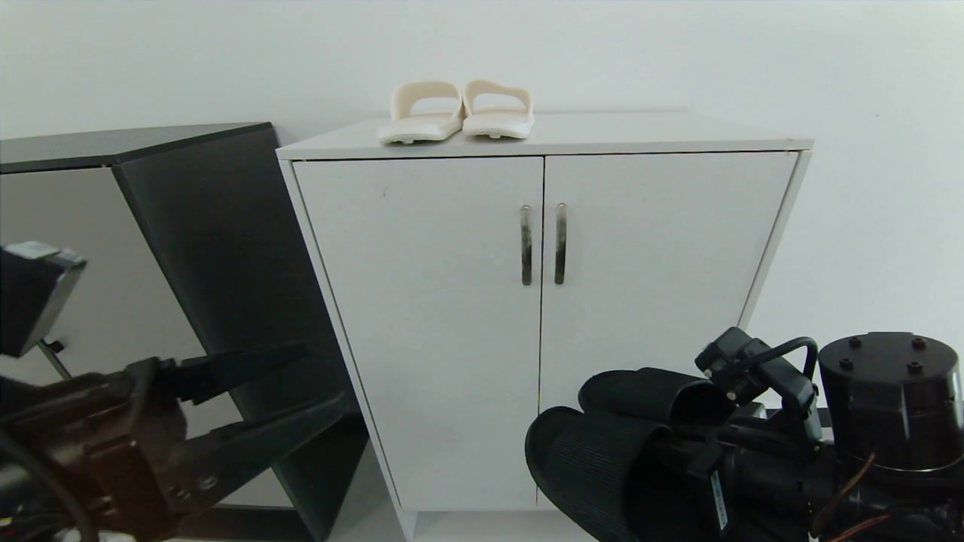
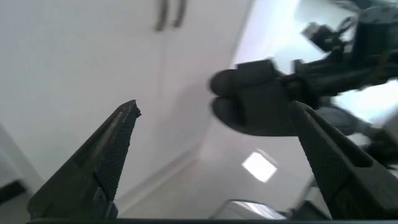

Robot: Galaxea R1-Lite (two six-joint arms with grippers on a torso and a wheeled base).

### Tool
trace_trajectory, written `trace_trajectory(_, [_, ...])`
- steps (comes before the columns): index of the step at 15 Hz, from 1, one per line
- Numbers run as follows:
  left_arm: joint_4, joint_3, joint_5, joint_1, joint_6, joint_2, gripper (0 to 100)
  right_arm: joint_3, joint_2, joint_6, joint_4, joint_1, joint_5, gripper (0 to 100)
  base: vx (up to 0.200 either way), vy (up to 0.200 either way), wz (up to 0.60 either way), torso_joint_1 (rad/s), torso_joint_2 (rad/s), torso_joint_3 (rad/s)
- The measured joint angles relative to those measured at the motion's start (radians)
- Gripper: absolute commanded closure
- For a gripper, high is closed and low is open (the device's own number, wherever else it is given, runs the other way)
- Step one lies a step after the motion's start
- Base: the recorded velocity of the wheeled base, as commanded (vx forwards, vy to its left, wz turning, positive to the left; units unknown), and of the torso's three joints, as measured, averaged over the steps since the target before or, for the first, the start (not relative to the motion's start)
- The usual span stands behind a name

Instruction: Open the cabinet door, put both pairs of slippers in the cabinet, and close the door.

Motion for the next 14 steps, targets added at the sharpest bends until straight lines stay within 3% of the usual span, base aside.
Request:
trace_trajectory(2, [-0.006, -0.064, 0.000, -0.096, -0.039, 0.058, 0, 0.003, 0.001, 0.000, 0.000, 0.000, 0.001, 100, 0.000, 0.000, 0.00, 0.000, 0.00, 0.000])
trace_trajectory(6, [-0.007, -0.179, -0.004, -0.257, -0.074, 0.164, 0, 0.005, 0.009, 0.000, 0.000, 0.001, 0.004, 100, 0.000, 0.000, 0.00, 0.000, 0.00, 0.000])
trace_trajectory(14, [-0.006, -0.499, -0.009, -0.319, -0.083, 0.457, 0, 0.011, 0.023, 0.000, -0.025, 0.001, 0.005, 100, 0.000, 0.000, 0.00, 0.000, 0.00, 0.000])
